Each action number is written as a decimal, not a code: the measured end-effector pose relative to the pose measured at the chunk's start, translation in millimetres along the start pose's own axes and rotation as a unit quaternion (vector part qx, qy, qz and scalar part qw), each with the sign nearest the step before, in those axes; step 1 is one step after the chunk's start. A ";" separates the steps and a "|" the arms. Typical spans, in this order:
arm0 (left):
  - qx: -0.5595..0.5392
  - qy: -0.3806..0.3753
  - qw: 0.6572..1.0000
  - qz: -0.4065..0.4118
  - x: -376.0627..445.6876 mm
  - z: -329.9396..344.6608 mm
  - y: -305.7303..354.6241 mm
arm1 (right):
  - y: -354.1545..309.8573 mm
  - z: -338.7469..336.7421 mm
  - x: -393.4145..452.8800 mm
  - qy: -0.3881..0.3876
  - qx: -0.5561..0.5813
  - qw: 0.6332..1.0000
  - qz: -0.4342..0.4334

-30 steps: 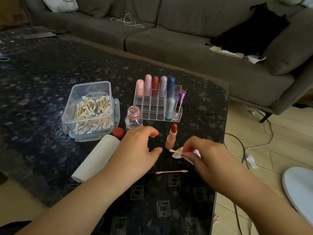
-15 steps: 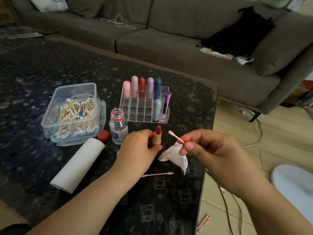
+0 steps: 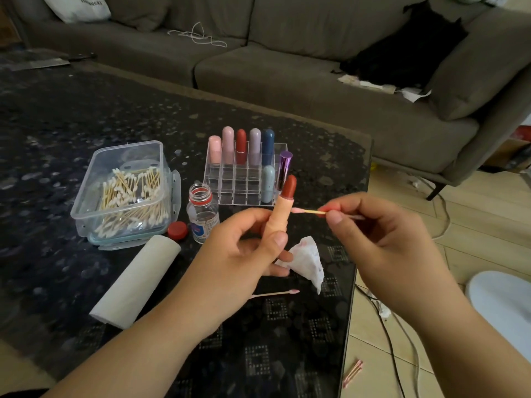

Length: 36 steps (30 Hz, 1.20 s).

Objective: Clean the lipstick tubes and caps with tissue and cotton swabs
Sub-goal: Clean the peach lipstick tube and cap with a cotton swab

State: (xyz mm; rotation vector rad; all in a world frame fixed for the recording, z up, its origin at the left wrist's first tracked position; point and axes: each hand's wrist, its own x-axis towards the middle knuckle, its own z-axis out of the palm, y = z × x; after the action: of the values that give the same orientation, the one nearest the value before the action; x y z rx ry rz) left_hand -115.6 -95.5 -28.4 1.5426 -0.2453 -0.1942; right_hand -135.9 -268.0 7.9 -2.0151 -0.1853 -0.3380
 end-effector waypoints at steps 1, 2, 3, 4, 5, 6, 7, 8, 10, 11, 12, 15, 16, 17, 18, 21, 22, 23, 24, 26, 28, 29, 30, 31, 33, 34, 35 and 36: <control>-0.014 -0.007 1.000 0.002 -2.7 -1.4 1.0 | -0.8 1.5 0.6 0.001 -0.007 1.000 -0.002; -0.018 -0.012 1.000 0.007 -4.8 -3.0 1.2 | -2.2 3.1 1.2 0.003 -0.007 1.000 -0.003; -0.018 -0.012 1.000 0.012 -6.7 -4.5 1.8 | -3.3 4.4 1.6 0.005 -0.002 1.000 -0.005; -0.019 -0.010 1.000 0.016 -8.1 -6.5 2.0 | -4.6 5.6 2.0 0.005 0.006 1.000 -0.008; -0.022 -0.007 1.000 0.019 -9.4 -8.3 2.8 | -6.2 6.9 2.4 0.004 0.016 1.000 -0.011; -0.025 -0.004 0.999 0.020 -10.0 -10.2 3.4 | -7.6 7.9 2.6 0.002 0.025 1.000 -0.015; -0.026 -0.003 0.999 0.020 -10.9 -11.9 4.4 | -8.7 9.1 2.9 -0.001 0.036 0.999 -0.019; -0.026 -0.002 0.999 0.020 -11.5 -13.3 5.2 | -9.8 10.1 2.9 -0.004 0.046 0.999 -0.021; -0.029 -0.004 0.999 0.019 -12.8 -15.5 7.0 | -10.1 11.2 3.0 -0.006 0.061 0.998 -0.026; -0.030 -0.005 0.999 0.020 -13.5 -16.1 7.7 | -9.8 11.7 3.0 -0.005 0.062 0.998 -0.029; -0.032 -0.007 0.999 0.021 -14.3 -16.6 8.1 | -9.1 12.4 3.1 -0.004 0.059 0.998 -0.031; -0.034 -0.012 0.999 0.024 -15.6 -17.0 9.2 | -8.3 14.0 3.1 0.001 0.047 0.998 -0.035; -0.034 -0.013 0.999 0.024 -15.6 -17.0 9.1 | -8.6 14.3 3.1 0.001 0.046 0.998 -0.035; -0.034 -0.014 0.999 0.024 -15.7 -16.9 9.2 | -9.7 14.6 3.2 0.000 0.047 0.998 -0.036; -0.034 -0.014 0.999 0.024 -15.6 -17.0 9.2 | -10.6 14.9 3.2 0.001 0.049 0.998 -0.036; -0.033 -0.012 0.999 0.026 -15.6 -16.3 9.2 | -12.6 15.0 3.1 0.005 0.054 0.998 -0.035; -0.033 -0.011 0.999 0.027 -15.6 -16.0 9.2 | -12.7 14.8 3.0 0.006 0.053 0.998 -0.036; -0.033 -0.011 0.999 0.027 -15.5 -15.6 9.2 | -12.9 14.6 2.6 0.008 0.053 0.998 -0.036; -0.033 -0.010 0.999 0.028 -15.6 -15.3 9.0 | -12.7 14.4 2.3 0.009 0.053 0.998 -0.034; -0.032 -0.011 0.999 0.027 -15.8 -14.3 9.2 | -12.8 13.8 1.8 0.011 0.054 0.998 -0.032; -0.027 -0.012 0.999 0.025 -16.2 -13.6 9.3 | -12.4 13.0 1.5 0.013 0.058 0.998 -0.029; -0.026 -0.012 0.999 0.024 -16.5 -13.3 9.5 | -11.7 12.6 1.5 0.012 0.059 0.998 -0.030; -0.026 -0.012 0.999 0.024 -16.8 -13.0 9.6 | -11.3 12.3 1.5 0.009 0.058 0.998 -0.031; -0.025 -0.013 0.999 0.024 -16.9 -12.7 9.7 | -11.0 12.2 1.6 0.008 0.056 0.998 -0.033; -0.025 -0.015 0.999 0.020 -17.1 -12.1 9.8 | -10.2 11.3 2.1 0.006 0.062 0.998 -0.034; -0.026 -0.016 0.999 0.018 -17.5 -12.2 9.8 | -9.9 10.8 2.6 0.005 0.066 0.997 -0.032; -0.027 -0.018 0.999 0.017 -17.7 -12.1 10.0 | -9.7 10.2 2.9 0.005 0.070 0.997 -0.030; -0.027 -0.019 0.999 0.016 -17.9 -12.1 10.2 | -9.6 9.5 3.2 0.004 0.076 0.997 -0.027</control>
State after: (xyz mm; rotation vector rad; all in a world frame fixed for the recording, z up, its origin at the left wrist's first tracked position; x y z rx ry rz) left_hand -129.7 -78.7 -19.0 1.4807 -0.2913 -0.2037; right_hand -134.0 -255.3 13.0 -1.8610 -0.2547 -0.3555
